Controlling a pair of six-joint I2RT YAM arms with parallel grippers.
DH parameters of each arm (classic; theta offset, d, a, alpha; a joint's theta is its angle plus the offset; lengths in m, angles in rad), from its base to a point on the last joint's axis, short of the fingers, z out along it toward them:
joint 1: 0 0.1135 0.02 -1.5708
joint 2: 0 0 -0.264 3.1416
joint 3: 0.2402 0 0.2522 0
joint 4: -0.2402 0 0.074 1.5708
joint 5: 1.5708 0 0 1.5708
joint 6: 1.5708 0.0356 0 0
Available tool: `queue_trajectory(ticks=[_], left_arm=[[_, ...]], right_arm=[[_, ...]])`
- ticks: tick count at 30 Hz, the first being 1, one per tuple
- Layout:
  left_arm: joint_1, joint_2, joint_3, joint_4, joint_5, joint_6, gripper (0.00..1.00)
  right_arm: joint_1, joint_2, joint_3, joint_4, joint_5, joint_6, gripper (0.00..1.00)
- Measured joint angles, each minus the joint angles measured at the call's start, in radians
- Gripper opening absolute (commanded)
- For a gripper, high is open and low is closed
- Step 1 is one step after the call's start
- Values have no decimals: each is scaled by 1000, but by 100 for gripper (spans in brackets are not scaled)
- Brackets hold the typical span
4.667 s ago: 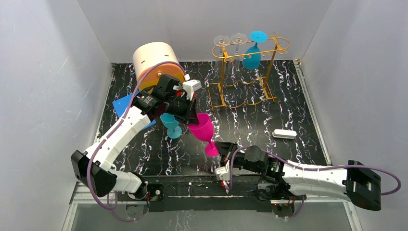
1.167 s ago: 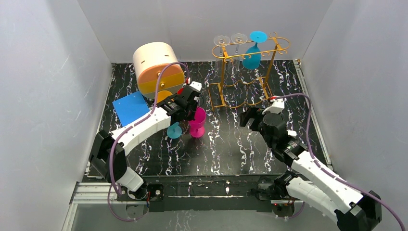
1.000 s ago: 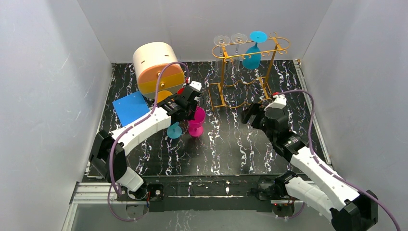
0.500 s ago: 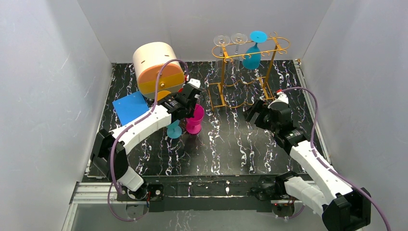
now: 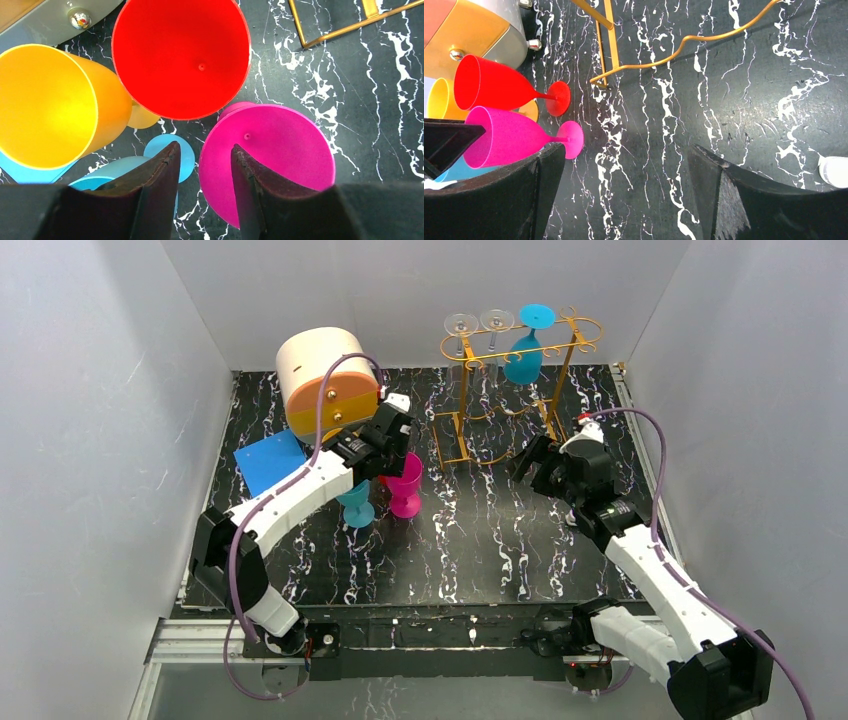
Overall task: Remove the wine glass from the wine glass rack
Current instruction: Place the wine glass at the center of the board, then adjust the wine rack at the center of the board.
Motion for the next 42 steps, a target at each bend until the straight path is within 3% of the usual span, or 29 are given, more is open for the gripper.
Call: queue_trajectory(ticks=[14, 18, 19, 21, 27, 30, 38, 42], left_arm=[[0, -138, 48, -38, 87, -16, 57], [2, -150, 67, -52, 127, -25, 68], [2, -150, 71, -54, 130, -27, 76], [14, -148, 128, -69, 158, -45, 79], [157, -87, 352, -80, 283, -86, 92], [220, -88, 374, -35, 329, -90, 98], [305, 19, 444, 37, 554, -114, 96], [346, 147, 524, 124, 715, -159, 86]], right_arm=[[-1, 20, 26, -41, -16, 31, 99], [-1, 39, 40, -74, -19, 63, 99], [-2, 47, 46, -82, -18, 73, 99], [-18, 81, 63, -114, -18, 125, 99], [-108, 139, 100, -208, -26, 237, 99], [-149, 142, 99, -203, -27, 253, 99], [-320, 225, 98, -108, -174, 301, 99], [-396, 321, 99, -64, -249, 299, 99]])
